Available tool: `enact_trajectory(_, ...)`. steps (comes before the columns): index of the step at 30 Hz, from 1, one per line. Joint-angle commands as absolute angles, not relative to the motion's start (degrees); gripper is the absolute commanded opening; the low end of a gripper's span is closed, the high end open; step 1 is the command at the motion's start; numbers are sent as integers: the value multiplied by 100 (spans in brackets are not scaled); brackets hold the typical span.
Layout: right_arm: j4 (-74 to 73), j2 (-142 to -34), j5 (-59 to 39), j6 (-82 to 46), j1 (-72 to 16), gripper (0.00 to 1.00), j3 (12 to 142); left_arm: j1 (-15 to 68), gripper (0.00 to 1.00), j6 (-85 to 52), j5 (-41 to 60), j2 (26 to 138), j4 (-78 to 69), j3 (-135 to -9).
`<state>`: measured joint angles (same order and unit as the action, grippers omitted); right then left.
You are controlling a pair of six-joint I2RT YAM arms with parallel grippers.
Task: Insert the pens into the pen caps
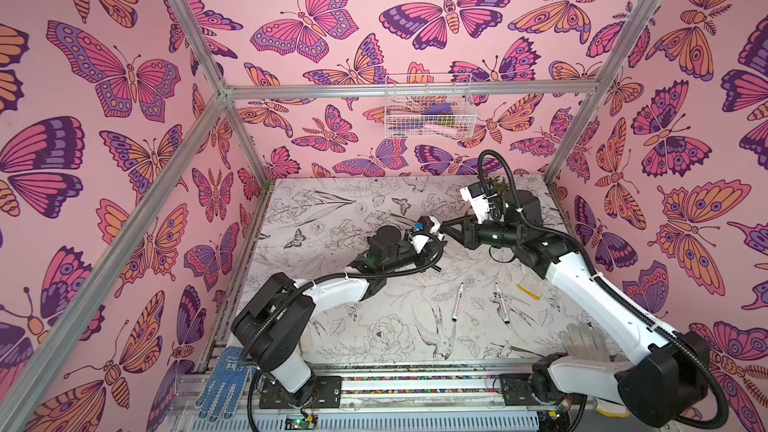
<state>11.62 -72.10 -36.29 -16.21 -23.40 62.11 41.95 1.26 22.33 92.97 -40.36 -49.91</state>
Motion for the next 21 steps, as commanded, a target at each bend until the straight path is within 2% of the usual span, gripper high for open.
enact_trajectory(1,1794,-7181,-4169,-1546,-2540,26,6302,4202,0,161,1995,9218,-4579,-5027)
enact_trajectory(6,1778,-7145,-3924,-1597,-2540,38,6350,4219,0,150,2012,9261,-4587,-4994)
enact_trajectory(11,1640,-6964,-3362,-1660,-2506,44,6337,4228,0,132,1987,9274,-4592,-4941)
enact_trajectory(18,1422,-6919,-2930,-1842,-2398,45,6385,4236,0,103,1998,9299,-4594,-4915)
enact_trajectory(21,1251,-7002,-3039,-1925,-2393,44,6444,4239,0,99,2013,9299,-4594,-4913)
